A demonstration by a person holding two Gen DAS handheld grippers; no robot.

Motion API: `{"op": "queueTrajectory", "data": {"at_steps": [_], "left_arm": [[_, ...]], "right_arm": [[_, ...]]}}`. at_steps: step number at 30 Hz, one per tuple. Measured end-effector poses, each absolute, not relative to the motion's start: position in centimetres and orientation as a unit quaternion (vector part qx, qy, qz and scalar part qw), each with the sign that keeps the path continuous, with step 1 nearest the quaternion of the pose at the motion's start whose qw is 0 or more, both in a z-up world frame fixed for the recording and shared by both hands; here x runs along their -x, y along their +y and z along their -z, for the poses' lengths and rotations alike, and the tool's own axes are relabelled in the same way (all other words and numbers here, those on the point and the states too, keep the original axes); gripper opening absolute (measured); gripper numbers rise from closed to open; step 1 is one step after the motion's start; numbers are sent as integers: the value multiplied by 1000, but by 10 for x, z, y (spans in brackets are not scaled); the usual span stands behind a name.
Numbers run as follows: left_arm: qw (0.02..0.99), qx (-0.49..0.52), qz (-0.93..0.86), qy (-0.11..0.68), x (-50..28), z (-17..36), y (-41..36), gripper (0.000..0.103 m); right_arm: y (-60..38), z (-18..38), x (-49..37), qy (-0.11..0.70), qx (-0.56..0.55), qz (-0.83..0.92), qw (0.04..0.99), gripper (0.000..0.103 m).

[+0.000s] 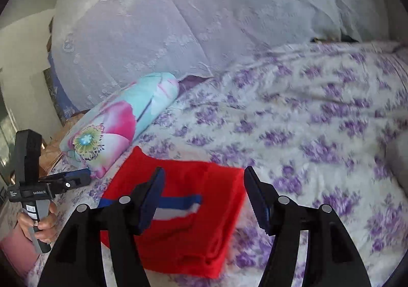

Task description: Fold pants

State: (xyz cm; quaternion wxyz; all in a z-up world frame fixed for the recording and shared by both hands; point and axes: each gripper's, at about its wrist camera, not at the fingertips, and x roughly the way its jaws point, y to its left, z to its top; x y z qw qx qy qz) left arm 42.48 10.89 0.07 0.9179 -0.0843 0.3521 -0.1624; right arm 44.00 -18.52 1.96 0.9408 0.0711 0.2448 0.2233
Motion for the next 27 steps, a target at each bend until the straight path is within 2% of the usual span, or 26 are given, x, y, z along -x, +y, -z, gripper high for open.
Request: {"op": "queueTrajectory", "data": {"at_steps": [3,4,6,9,12,15,17,19,20,22,23,25,27], "left_arm": [[913,39,161,372,-439,18,77,82],[907,23,153,391,-444,31,68,83],[910,0,139,391,-442,43,60,85],[911,4,134,390,-425,21,65,82],[923,20,123,364,-399,9,66,86],[901,-14,98,423,-405,45,43,89],[903,-27,73,423,-401,54,39,92],[901,-18,66,429,-385,36,42,90],[905,-8,70,420,-370,23,46,90],[918,-4,57,392,-343,5,52,95],[924,-6,46,380,-328,-2,53,98],[933,-14,22,360,-297,-11,55,98],[935,-22,-1,355,-273,-13,57,98]], "right_arm": [[-160,-9,-467,287,-48,-235,927,42],[-155,7,-477,317,-33,-211,924,39],[-150,21,-476,324,-2,-187,927,38],[-146,-5,-439,301,1,-189,935,39],[-139,-15,-393,278,18,-196,940,39],[-131,22,-397,348,45,-160,923,39],[-127,25,-387,335,67,-144,929,39],[-124,7,-365,341,44,-146,928,58],[-125,-3,-351,332,15,-169,928,63],[-126,-14,-319,305,-6,-169,937,77],[-126,-16,-304,296,-7,-155,942,79],[-129,-13,-279,283,-23,-131,950,90],[-133,-6,-260,279,-52,-124,951,93]]}}
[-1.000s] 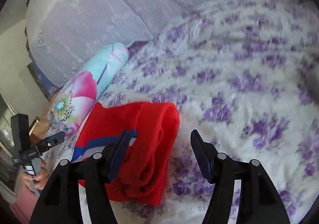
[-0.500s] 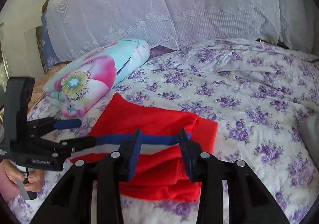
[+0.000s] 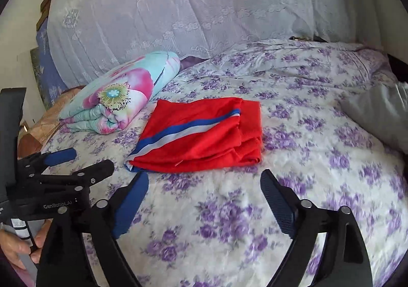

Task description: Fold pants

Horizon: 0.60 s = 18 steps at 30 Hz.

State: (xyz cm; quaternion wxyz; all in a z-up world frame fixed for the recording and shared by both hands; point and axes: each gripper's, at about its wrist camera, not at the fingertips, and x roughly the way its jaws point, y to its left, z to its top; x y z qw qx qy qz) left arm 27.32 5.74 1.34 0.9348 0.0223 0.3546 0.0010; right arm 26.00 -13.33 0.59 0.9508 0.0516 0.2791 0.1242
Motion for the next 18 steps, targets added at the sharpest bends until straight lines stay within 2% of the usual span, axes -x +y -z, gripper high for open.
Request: {"op": "queueTrajectory", "data": {"at_steps": [6,12,18], "left_arm": [[943,-20,-37,329,-218,-3,62,98],[947,-52,-25,317,-213,-4,47,98],[944,-41,-12,327,-215,-1,52,98]], "right_arm": [[-134,27,-219,300,-66,-116,945,97],[-120,25,-206,287,-19,-114,951,98],[-120,23,-205,284,4,-97,954,98]]}}
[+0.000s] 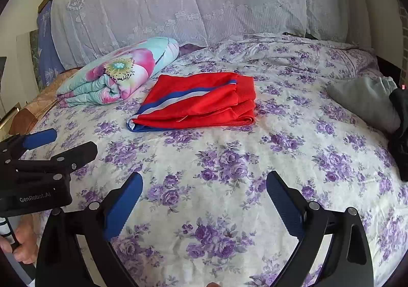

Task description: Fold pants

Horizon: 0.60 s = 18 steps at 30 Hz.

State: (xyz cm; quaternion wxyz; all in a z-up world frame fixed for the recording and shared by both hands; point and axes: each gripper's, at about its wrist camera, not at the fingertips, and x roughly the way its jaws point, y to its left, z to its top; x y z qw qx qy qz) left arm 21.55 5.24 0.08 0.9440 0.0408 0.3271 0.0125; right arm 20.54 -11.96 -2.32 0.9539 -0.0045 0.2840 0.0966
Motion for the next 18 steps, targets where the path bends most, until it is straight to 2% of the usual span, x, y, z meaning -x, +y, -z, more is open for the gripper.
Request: {"op": "queueTrajectory", "data": {"at_steps": [18], "left_arm": [[945,-33,-22,324,-217,-2,62,98]], "right_arm": [[-121,25,-208,283,20,-82,955,99]]}}
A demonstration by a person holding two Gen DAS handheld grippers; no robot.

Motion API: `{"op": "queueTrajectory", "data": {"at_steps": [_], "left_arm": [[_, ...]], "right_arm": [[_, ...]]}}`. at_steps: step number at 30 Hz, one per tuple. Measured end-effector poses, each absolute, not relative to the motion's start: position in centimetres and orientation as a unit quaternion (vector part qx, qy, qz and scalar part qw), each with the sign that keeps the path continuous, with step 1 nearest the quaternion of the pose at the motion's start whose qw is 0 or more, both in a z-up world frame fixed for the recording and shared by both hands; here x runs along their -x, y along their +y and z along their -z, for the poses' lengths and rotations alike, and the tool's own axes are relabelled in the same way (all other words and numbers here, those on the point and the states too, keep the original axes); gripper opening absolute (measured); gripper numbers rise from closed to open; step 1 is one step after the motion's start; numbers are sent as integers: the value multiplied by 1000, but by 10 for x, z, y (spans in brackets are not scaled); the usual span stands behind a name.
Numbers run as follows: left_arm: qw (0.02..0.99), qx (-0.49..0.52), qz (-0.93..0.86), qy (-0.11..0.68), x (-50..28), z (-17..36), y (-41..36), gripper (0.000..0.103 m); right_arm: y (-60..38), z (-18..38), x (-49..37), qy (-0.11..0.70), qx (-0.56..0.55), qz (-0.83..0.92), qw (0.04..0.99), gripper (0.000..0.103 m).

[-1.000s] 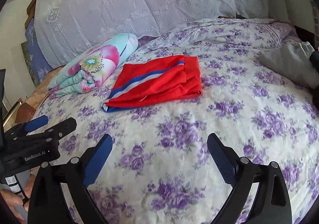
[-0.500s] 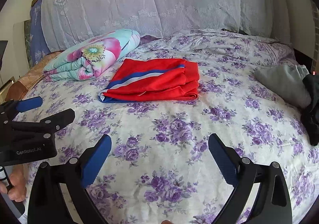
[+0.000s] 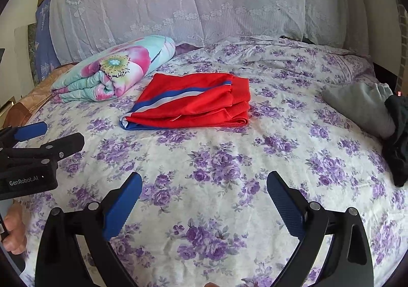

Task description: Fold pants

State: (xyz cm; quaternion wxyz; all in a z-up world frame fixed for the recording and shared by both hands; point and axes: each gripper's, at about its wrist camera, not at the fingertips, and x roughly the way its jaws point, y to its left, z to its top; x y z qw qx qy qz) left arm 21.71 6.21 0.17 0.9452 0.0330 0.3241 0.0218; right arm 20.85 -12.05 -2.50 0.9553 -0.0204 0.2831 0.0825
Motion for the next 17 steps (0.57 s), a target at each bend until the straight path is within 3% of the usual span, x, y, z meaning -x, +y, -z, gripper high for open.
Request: {"op": "queueTrajectory", "data": {"at_steps": [17], "left_arm": [[946,-33,-23,321,-216,-1,62,98]], "right_arm": [[-120,27,-209,285,24,-80,955,99]]}}
